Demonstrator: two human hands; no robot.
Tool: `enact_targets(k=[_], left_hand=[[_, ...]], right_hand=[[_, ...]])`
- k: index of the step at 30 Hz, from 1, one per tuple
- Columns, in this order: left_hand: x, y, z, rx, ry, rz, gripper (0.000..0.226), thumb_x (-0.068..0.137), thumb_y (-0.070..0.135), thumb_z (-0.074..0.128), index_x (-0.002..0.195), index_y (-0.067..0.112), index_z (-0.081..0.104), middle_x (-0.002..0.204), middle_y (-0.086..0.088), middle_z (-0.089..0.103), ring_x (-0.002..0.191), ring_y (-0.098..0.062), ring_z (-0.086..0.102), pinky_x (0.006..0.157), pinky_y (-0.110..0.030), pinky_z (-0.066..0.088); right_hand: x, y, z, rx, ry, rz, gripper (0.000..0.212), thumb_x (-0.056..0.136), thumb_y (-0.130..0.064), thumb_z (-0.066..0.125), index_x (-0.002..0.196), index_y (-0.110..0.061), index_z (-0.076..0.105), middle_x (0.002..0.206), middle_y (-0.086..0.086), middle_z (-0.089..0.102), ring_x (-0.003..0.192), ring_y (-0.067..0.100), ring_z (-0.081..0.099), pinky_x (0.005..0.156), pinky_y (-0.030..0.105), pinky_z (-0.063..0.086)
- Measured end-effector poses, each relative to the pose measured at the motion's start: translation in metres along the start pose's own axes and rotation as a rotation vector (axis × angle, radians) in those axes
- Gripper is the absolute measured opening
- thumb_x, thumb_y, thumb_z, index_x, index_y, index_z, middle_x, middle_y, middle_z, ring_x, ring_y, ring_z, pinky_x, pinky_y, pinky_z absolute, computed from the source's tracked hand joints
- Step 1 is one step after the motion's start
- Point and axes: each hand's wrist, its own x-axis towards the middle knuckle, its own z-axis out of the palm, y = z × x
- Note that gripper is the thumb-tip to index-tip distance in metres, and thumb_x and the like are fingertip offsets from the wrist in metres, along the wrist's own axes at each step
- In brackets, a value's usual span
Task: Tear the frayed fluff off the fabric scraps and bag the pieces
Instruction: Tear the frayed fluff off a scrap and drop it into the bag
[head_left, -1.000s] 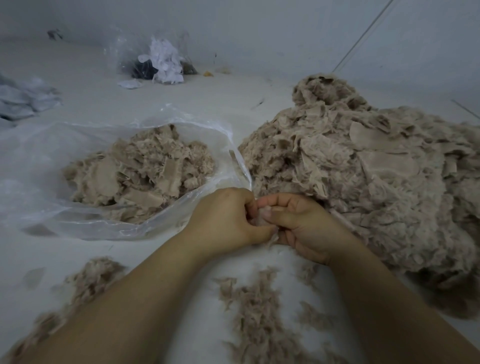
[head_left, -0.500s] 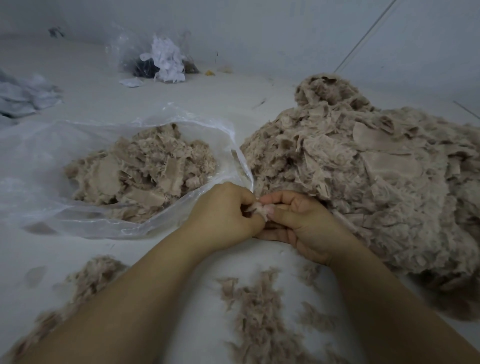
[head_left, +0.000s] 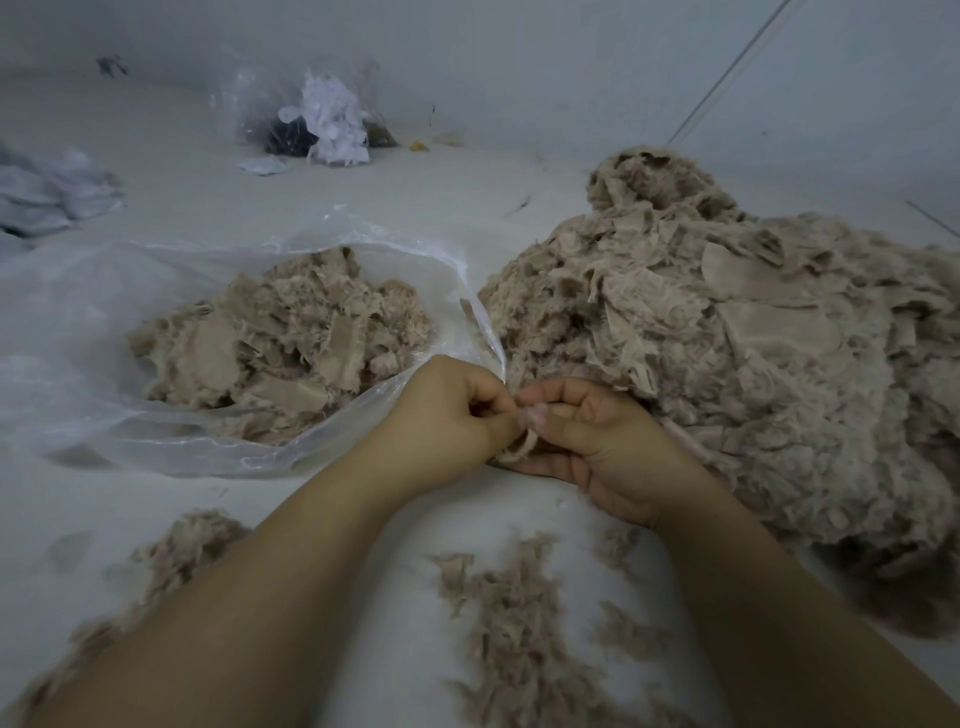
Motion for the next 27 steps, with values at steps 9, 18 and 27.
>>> enact_targets(k=[9,18,27], left_hand=[[0.0,0.006,-0.007,-0.062,-0.052,-0.151,0.02,0.082,0.0,0.072,0.066,0.012,0.068,0.045,0.003,0.059,0.036,-0.002,0.049,0.038,-0.014,0.037],[-0.001,0.002,0.001,0.118,0.06,0.018,0.025,0.073,0.005,0.077,0.061,0.023,0.064,0.051,0.017,0.06,0.046,0.003,0.054,0.046,-0.012,0.042],[-0.004,-0.001,0.007,0.307,-0.01,0.115,0.018,0.075,0.021,0.076,0.078,0.019,0.058,0.058,0.012,0.051,0.055,-0.005,0.051,0.054,-0.029,0.048]], right_hand=[[-0.001,-0.004,0.002,0.013,-0.007,0.03,0.023,0.08,-0.011,0.068,0.101,-0.004,0.059,0.097,0.018,0.071,0.087,0.027,0.071,0.072,0.038,0.06],[-0.002,-0.002,0.001,0.029,-0.044,0.009,0.024,0.087,0.013,0.058,0.105,-0.003,0.054,0.1,0.018,0.072,0.095,0.029,0.072,0.074,0.036,0.06],[-0.003,-0.002,0.002,-0.017,-0.024,0.001,0.027,0.078,-0.004,0.07,0.103,-0.004,0.061,0.095,0.015,0.071,0.083,0.024,0.072,0.068,0.031,0.059]])
